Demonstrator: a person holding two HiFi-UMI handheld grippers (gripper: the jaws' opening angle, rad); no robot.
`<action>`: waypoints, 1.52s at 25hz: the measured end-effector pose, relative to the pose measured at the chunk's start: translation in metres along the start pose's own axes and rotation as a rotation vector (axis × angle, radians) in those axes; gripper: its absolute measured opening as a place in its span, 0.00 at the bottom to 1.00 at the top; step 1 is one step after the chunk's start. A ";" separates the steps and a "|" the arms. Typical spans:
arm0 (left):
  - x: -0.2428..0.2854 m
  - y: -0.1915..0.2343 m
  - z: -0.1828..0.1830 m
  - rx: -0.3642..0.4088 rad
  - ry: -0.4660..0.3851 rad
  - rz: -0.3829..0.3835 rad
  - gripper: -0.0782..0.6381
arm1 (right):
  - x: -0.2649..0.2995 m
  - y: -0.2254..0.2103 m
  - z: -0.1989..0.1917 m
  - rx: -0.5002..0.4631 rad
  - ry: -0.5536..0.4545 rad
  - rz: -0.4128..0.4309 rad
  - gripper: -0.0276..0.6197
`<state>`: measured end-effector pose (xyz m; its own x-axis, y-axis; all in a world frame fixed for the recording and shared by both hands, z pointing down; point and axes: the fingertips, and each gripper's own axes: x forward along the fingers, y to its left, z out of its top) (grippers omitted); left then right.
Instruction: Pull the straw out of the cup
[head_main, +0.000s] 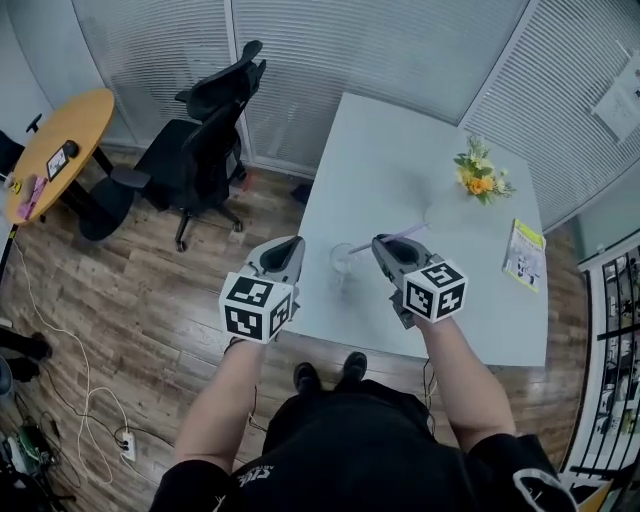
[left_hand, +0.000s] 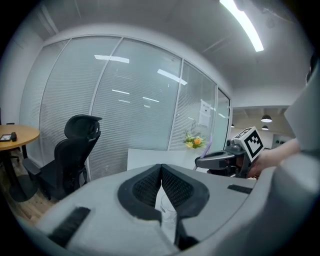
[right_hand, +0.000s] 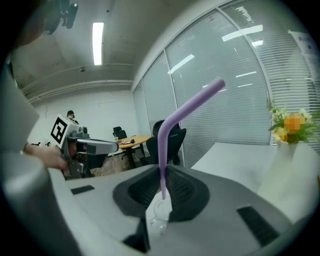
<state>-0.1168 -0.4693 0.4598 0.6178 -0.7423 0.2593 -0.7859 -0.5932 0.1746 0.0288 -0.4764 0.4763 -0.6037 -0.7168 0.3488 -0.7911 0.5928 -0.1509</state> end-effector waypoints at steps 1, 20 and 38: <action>0.001 -0.002 0.002 0.003 -0.001 -0.004 0.12 | -0.006 0.000 0.004 -0.001 -0.010 -0.002 0.10; 0.063 -0.070 0.060 0.044 -0.051 0.078 0.12 | -0.166 -0.107 0.071 -0.029 -0.220 -0.006 0.10; 0.068 -0.102 0.059 0.066 -0.041 0.116 0.12 | -0.222 -0.144 0.066 -0.002 -0.320 -0.095 0.09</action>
<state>0.0067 -0.4777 0.4030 0.5241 -0.8186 0.2349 -0.8499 -0.5203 0.0828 0.2702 -0.4267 0.3597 -0.5275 -0.8479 0.0526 -0.8455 0.5180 -0.1293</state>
